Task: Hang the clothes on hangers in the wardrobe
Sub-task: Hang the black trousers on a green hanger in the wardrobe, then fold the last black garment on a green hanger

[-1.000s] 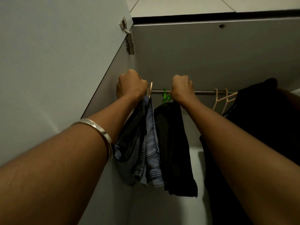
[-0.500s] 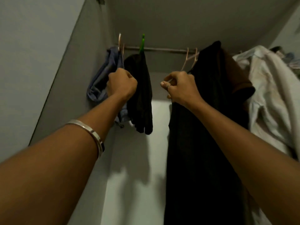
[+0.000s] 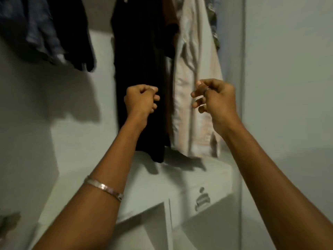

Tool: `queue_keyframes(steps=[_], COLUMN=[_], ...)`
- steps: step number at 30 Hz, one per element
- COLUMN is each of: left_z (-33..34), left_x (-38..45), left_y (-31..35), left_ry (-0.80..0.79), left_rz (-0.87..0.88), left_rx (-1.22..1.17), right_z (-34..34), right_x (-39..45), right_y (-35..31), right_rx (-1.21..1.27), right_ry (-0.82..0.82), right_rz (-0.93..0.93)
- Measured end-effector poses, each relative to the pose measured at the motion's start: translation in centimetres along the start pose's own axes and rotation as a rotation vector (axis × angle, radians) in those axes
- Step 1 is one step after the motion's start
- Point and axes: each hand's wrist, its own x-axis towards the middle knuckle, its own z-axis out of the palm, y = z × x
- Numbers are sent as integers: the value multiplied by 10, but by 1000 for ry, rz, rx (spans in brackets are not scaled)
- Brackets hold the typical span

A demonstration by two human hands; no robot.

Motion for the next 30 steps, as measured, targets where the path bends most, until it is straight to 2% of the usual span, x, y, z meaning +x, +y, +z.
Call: queue_keyframes(steps=[5,8,12,15,18,22,26,30], left_z=[69,108,147,166,173,179,175,148], left_x=[-141,-236,-369,-495,-605,-749,-881,-991], left_y=[-17,-5,24,56,83,136,196,235], left_ry=[-376,-592,-850,-1106,-1352,-1634,-1880,-2131], left_rz=[-176,-289,-339,-383,-403,-297,-164,92], left_rx=[-187,-249,-299,-313,-308,-342,-382,-472], right_z=[-107,-172,-251,-312,-358,-413,-454,-464], right_x=[-126,-204,-312,-411,-502,-623,-737,-841], right_y=[-6,-29,-66,-102,-136,-195,-245,-289], right_rx=[-140,-252,-414,-694,-951,-1146,-1191,-1272], right_ry=[263,416,622,818,922,1141,1427,1642], right_rz=[166,233,264,255,309,422,505,584])
